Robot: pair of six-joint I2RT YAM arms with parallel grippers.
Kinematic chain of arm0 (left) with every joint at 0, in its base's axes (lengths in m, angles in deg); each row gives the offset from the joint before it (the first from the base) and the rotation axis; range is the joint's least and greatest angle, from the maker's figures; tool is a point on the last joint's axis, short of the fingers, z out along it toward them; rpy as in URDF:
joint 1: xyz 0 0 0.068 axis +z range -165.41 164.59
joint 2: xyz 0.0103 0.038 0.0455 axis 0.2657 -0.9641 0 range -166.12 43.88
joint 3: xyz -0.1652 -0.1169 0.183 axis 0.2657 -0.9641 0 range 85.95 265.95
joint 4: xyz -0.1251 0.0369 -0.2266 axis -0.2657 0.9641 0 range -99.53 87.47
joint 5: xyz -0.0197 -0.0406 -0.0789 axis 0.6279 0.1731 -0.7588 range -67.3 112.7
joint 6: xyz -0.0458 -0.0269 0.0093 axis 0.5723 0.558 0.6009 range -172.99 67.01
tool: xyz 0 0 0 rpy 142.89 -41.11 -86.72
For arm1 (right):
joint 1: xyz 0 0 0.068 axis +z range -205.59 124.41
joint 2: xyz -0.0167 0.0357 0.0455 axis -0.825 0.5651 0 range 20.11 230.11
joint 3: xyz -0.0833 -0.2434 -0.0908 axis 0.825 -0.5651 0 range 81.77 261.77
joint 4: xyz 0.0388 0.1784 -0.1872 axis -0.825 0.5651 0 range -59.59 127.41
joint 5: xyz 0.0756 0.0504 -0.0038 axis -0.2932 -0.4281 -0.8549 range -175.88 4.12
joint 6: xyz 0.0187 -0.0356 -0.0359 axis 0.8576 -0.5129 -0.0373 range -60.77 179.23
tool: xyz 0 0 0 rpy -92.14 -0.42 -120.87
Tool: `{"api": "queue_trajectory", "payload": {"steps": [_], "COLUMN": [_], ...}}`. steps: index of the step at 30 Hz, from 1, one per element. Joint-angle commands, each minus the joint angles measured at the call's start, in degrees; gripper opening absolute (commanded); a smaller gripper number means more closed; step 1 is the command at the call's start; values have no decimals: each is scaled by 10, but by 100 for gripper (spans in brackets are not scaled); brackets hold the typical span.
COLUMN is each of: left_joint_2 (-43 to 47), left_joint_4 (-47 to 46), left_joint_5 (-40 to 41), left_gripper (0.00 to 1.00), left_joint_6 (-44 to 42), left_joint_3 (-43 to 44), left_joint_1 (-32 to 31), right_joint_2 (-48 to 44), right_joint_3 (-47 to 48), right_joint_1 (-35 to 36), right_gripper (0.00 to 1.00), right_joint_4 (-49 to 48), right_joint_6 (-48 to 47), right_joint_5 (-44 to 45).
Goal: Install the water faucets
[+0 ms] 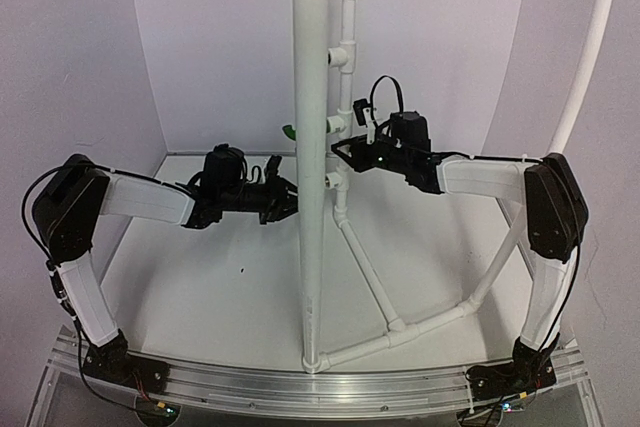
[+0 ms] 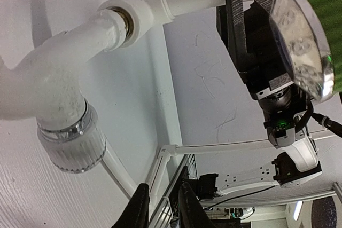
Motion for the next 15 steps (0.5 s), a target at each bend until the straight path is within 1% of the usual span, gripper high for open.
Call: {"api": "queue_trajectory", "payload": {"steps": [1, 5, 8, 11, 15], "left_joint_2": [-27, -36, -47, -62, -79], "left_joint_4": [-19, -55, -73, -96, -151], "left_joint_5": [8, 38, 42, 50, 72], "left_gripper": [15, 10, 6, 5, 5], "left_joint_6": [-32, -39, -40, -29, 1], "left_joint_3": [42, 23, 16, 7, -19], "left_joint_1": [2, -2, -5, -10, -10], "right_joint_2": [8, 9, 9, 9, 7], "right_joint_3": [22, 23, 22, 19, 16], "right_joint_1": [24, 24, 24, 24, 24], "right_gripper": [0, 0, 0, 0, 0], "right_joint_4": [3, 4, 4, 4, 4], "right_joint_6": [83, 86, 88, 88, 88], "right_joint_5": [-97, -96, -96, -96, -97]}}
